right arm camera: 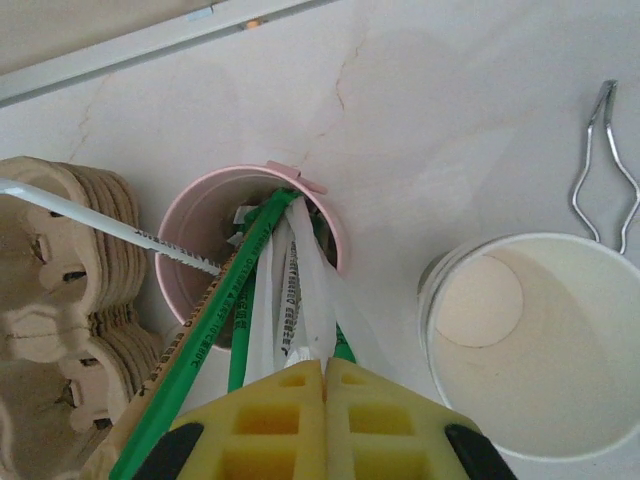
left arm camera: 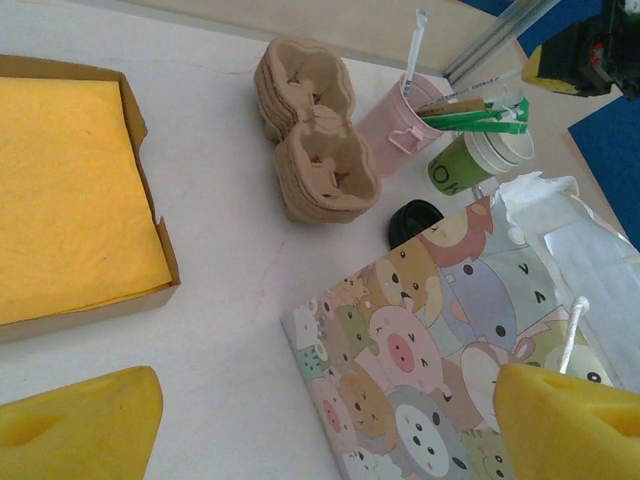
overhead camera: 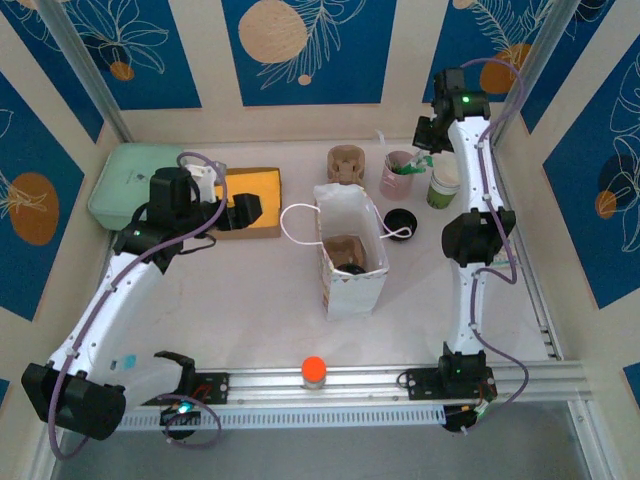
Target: Pack the takeout coffee
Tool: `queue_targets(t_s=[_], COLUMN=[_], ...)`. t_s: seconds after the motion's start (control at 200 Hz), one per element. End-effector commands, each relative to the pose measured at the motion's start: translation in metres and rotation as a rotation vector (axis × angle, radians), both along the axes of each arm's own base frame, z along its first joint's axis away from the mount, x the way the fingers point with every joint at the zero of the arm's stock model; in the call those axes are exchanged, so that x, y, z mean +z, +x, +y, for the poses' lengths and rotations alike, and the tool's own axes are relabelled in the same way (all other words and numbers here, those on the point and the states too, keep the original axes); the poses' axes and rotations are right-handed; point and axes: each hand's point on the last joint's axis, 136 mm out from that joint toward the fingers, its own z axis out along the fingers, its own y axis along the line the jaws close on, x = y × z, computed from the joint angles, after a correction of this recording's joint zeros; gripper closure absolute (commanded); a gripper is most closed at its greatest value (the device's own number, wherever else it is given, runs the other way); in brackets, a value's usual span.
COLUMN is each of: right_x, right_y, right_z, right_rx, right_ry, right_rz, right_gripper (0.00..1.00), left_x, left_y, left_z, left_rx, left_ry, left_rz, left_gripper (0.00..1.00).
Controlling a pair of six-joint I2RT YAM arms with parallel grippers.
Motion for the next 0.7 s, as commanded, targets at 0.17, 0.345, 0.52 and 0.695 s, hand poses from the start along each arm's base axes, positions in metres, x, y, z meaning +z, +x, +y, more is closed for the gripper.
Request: queue_targets(t_s=[0.17, 0.345, 0.52, 0.695], right_x=[0.056, 0.067, 0.085, 0.107], right_y=[-0.020, -0.029, -0.041, -0.055], right_z=[0.002, 0.008, 0.013, 0.012], right_rx=[0.014, 0.028, 0.037, 0.041], right_ry=[-0.033, -0.049, -0.078, -0.124], right_rz=[-0.106, -0.118, -0.152, -0.194], right_gripper=[1.00, 1.00, 1.00, 1.00], left_x=[0.019, 0.022, 0.023, 0.022], left_y=[-0.002, -0.003, -0.003, -0.004], left_z=[0.007, 0.009, 0.009, 0.011], left_rx=[0.014, 0.020, 0.021, 0.024], left_ry=[0.014, 0.019, 0.020, 0.028], left_rz=[-0.059, -0.065, -0.068, -0.071], left_gripper=[0.14, 0.14, 0.14, 0.14])
